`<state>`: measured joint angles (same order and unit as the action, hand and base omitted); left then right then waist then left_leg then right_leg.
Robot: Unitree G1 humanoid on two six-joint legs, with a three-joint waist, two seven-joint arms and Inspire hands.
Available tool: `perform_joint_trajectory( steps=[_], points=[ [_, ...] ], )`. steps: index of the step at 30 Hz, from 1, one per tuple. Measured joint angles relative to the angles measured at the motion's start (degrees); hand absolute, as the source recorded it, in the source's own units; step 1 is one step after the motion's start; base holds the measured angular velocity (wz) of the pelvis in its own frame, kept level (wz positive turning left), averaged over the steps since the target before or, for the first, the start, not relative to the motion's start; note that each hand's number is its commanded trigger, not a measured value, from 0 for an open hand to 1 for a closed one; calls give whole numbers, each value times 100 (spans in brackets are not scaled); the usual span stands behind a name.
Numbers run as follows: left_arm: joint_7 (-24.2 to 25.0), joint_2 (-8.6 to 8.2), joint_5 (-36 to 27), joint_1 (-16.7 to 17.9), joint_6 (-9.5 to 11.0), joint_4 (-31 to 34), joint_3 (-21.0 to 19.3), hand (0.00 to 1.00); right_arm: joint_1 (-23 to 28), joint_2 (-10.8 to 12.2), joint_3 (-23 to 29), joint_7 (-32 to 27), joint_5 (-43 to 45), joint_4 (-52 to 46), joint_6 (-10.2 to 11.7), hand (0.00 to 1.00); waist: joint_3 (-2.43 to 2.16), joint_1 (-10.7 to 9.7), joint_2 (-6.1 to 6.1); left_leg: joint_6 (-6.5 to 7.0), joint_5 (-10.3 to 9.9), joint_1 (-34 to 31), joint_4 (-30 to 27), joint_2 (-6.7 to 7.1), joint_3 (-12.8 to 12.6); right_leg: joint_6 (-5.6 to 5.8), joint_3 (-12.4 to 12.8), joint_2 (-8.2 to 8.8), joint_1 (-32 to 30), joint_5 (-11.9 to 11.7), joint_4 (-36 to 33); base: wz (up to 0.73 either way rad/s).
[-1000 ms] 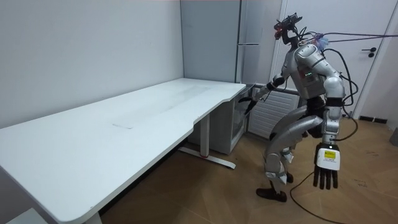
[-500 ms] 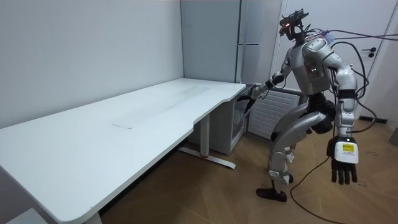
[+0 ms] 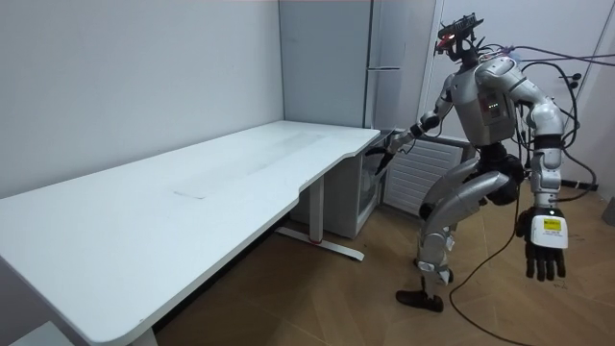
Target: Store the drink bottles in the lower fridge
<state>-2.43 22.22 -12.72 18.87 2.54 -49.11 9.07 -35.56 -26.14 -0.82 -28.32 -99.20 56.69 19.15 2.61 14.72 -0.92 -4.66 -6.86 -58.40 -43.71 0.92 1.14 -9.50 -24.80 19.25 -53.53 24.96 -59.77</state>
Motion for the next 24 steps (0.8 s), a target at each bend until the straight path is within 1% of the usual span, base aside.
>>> perform_joint_trajectory(
  steps=[1, 3, 7, 9, 11, 12, 13, 14, 15, 16, 19, 22, 24],
  points=[
    [32, 0, 2, 5, -1, -1, -8, 0, 0, -1, 2, 2, 0, 0, 5, 0, -3, -1, 6, 0, 0, 1, 6, 8, 6, -2, -19, 17, 14, 1, 0, 10],
    [107, -1, 5, 14, 1, 4, -7, 0, 0, 0, 64, 2, -1, 1, 31, 0, -6, -2, 14, 0, 0, 18, 48, 92, 69, -10, -73, 88, 61, 7, 1, 15],
    [211, -3, 113, 51, -11, 11, -8, 0, 0, 17, 89, 26, -1, 1, 8, 0, -7, 0, 15, 10, -7, 75, 13, 72, 34, -20, -150, 145, 150, 17, 9, 3],
    [215, -7, 109, 59, -3, 8, 1, 0, 0, 35, 83, 46, 0, 0, 7, 0, -7, 3, 15, 17, -10, 134, 54, 76, 3, 14, -171, 179, 218, 5, 41, -2],
    [215, -25, 110, 58, 31, -5, -1, 0, 0, 33, 85, 103, 0, 1, -35, 0, -3, 45, 7, 53, 16, 208, 189, 76, -17, 74, -298, 258, 312, -38, 166, -16],
    [215, -62, 109, 58, 51, -37, -1, 0, 0, 32, 93, 171, 0, 1, -44, 0, -4, 107, 9, 113, 78, 259, 301, 74, -20, 101, -414, 292, 368, -88, 274, -33],
    [215, -95, 105, 59, 50, -55, -2, 0, 0, 37, 103, 248, 0, 1, -72, 0, -6, 129, 13, 158, 221, 308, 449, 84, -13, 131, -535, 339, 442, -141, 374, -30],
    [215, -98, 106, 59, 53, -55, -2, 0, 0, 37, 113, 277, 0, 1, -108, 0, -7, 122, 14, 162, 266, 334, 516, 83, -15, 156, -615, 382, 483, -157, 414, -17],
    [215, -96, 100, 56, 79, -46, -17, 0, 0, 36, 144, 291, 0, 0, -170, 0, -3, 116, 7, 190, 348, 380, 607, 82, -12, 195, -725, 412, 546, -222, 490, 0],
    [215, -95, 101, 48, 110, -21, -27, 0, -1, 37, 160, 291, -1, -2, -189, 0, -2, 96, -5, 178, 404, 420, 692, 87, -15, 196, -807, 453, 616, -238, 531, 5],
    [216, -94, 99, -13, 167, -30, -32, 0, 0, 37, 158, 291, -1, -2, -254, 0, 10, 64, -55, 171, 429, 452, 745, 92, -18, 195, -837, 468, 629, -243, 554, 7],
    [229, -95, 105, -96, 160, -23, -30, 0, -1, 37, 139, 365, -1, -2, -451, 0, 7, -30, -93, 173, 427, 502, 753, 80, -17, 183, -850, 463, 676, -256, 573, 0],
    [267, -95, 103, -159, 162, -23, -31, 0, -1, 37, 107, 479, -1, -2, -559, 0, 9, -55, -104, 177, 425, 513, 750, 74, -18, 175, -840, 448, 678, -285, 592, -7]
  ],
)
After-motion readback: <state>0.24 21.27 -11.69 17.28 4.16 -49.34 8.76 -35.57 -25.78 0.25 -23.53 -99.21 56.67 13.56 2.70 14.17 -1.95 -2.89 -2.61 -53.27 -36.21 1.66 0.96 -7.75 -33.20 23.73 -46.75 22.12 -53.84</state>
